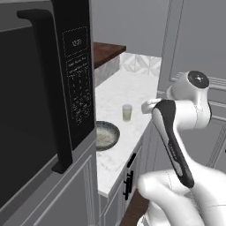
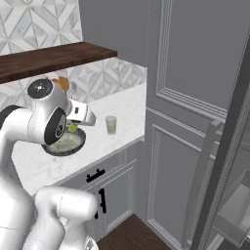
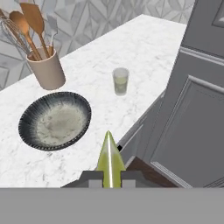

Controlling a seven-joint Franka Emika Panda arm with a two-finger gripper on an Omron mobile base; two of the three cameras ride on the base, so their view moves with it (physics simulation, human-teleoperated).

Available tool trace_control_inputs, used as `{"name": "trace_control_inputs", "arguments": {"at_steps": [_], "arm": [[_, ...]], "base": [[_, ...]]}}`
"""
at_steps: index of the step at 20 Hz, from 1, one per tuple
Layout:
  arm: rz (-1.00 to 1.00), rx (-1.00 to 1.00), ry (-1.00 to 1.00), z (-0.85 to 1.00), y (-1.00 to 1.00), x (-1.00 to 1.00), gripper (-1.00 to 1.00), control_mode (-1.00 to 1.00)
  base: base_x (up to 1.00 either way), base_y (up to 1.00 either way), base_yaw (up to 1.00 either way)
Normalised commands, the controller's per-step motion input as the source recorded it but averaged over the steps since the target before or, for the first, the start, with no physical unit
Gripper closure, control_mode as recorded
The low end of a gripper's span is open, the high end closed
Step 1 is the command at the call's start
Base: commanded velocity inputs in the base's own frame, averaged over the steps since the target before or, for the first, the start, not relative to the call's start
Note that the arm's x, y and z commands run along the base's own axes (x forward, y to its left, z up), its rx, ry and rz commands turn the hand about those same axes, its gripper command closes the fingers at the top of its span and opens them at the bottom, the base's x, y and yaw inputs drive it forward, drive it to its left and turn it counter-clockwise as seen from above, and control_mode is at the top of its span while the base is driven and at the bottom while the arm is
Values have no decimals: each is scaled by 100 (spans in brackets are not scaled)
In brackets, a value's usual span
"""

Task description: Grab a lemon wedge from the fridge and one ice cube from the ice bowl, and put them in the glass of lemonade.

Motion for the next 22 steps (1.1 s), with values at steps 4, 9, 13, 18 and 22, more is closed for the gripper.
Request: {"name": "trace_control_inputs", "arguments": {"at_steps": [4,9,13,18,22], "arm": [[1,0,1,-19,-3,100,100,-100],[-1,-3,3,-20,0,100,100,-100],[-2,-2,9,-26,0,100,100,-100],[-1,-1,13,-28,0,100,100,-100],[0,0,13,-35,0,96,100,-100]], "base": [[0,0,0],[0,0,0],[0,0,0],[0,0,0],[0,0,0]]}}
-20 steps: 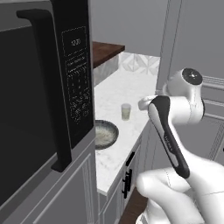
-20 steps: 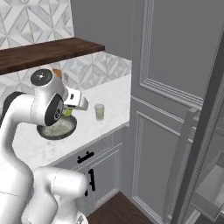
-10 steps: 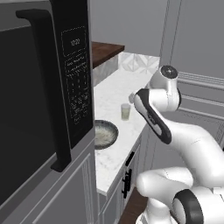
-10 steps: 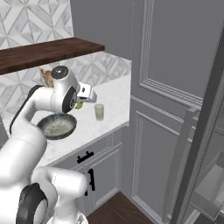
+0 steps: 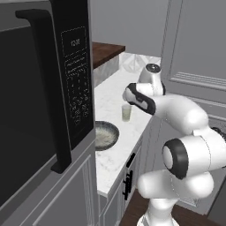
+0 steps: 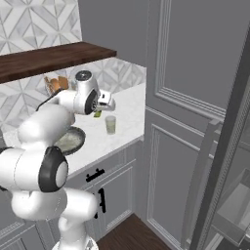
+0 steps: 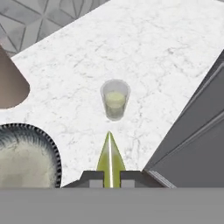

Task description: Grab a lemon wedge from the fridge and one ice cube from the ice bowl, and put them in the glass of lemonade.

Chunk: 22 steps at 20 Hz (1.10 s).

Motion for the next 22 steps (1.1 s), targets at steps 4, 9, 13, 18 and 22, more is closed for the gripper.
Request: {"name": "trace_control_inputs", "arguments": {"at_steps": [4,9,13,18,22], "arm": [[0,0,4,-31,0,90,100,-100],[0,0,0,-10,0,24,100,-100],[0,0,0,-17,0,18,100,-100],[0,0,0,-16,0,14,100,-100],[0,0,0,-5,0,24,100,-100]], "base": [[0,0,0],[0,0,0],[0,0,0],[0,0,0],[0,0,0]]}}
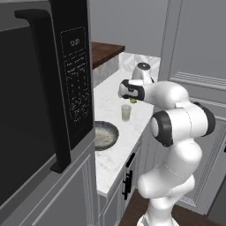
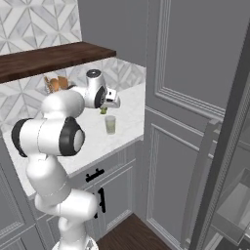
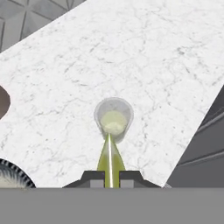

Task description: Grab a lemon wedge from the fridge and one ice cube from the ice bowl, and put them in the glass of lemonade.

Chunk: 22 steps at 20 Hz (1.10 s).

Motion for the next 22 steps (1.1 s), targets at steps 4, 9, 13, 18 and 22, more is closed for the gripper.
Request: {"name": "trace_control_inputs", "arguments": {"at_steps": [4,9,13,18,22], "arm": [[0,0,0,0,0,65,100,-100],[0,0,1,-1,-3,66,100,-100],[0,0,0,-10,0,14,100,-100],[0,0,0,-16,0,0,100,-100],[0,0,0,-40,0,0,100,-100]], "base": [[0,0,0],[0,0,0],[0,0,0],[0,0,0],[0,0,0]]}}
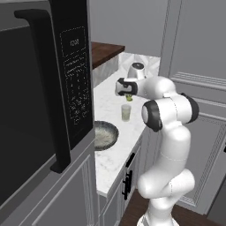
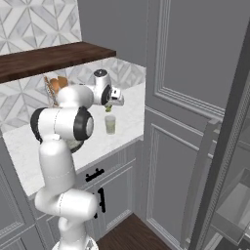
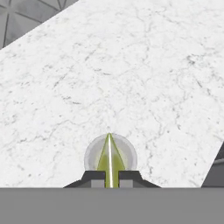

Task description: Grab a lemon wedge from the fridge and one ice cube from the ice bowl, and put them in the glass of lemonade.

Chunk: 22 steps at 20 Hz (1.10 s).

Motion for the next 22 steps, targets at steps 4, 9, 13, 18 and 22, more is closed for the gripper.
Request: {"name": "trace_control_inputs", "arguments": {"at_steps": [4,9,13,18,22], "arm": [[0,0,0,-37,0,0,100,-100],[0,0,0,-3,0,24,100,-100],[0,0,4,-5,0,34,100,-100],[0,0,4,-12,0,0,100,-100],[0,0,0,0,0,0,-100,-100]], "base": [[0,0,0],[0,0,0],[0,0,0],[0,0,0],[0,0,0]]}}
